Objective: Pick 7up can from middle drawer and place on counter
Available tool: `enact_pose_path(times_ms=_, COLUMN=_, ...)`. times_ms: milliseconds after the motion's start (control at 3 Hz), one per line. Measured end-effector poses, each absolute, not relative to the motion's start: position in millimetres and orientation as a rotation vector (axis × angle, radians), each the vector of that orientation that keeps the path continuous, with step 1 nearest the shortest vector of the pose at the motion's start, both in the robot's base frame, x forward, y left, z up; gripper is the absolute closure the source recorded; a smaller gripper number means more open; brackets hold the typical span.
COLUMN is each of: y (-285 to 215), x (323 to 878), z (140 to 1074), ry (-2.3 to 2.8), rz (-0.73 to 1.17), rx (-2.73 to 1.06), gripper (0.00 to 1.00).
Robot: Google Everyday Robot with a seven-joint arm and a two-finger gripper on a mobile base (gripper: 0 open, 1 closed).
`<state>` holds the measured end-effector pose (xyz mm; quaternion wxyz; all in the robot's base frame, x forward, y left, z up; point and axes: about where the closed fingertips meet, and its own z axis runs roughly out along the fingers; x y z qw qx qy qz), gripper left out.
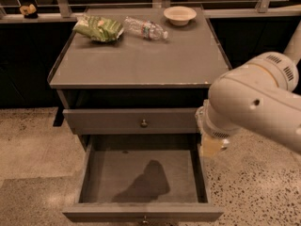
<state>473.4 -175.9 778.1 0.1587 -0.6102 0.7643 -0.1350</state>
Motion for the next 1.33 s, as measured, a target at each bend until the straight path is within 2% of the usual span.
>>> enact_pose_path(times_ms=667, y=-222.8, x=547.5, z=855.8, ry=2.131, rz=-0.413, rx=-1.78, gripper=1.0)
enact_pose_path(times_ms=1333, y=-222.1, x=563.3, z=891.0, ry=2.068, rz=-0.458, rx=-1.749, gripper=1.0)
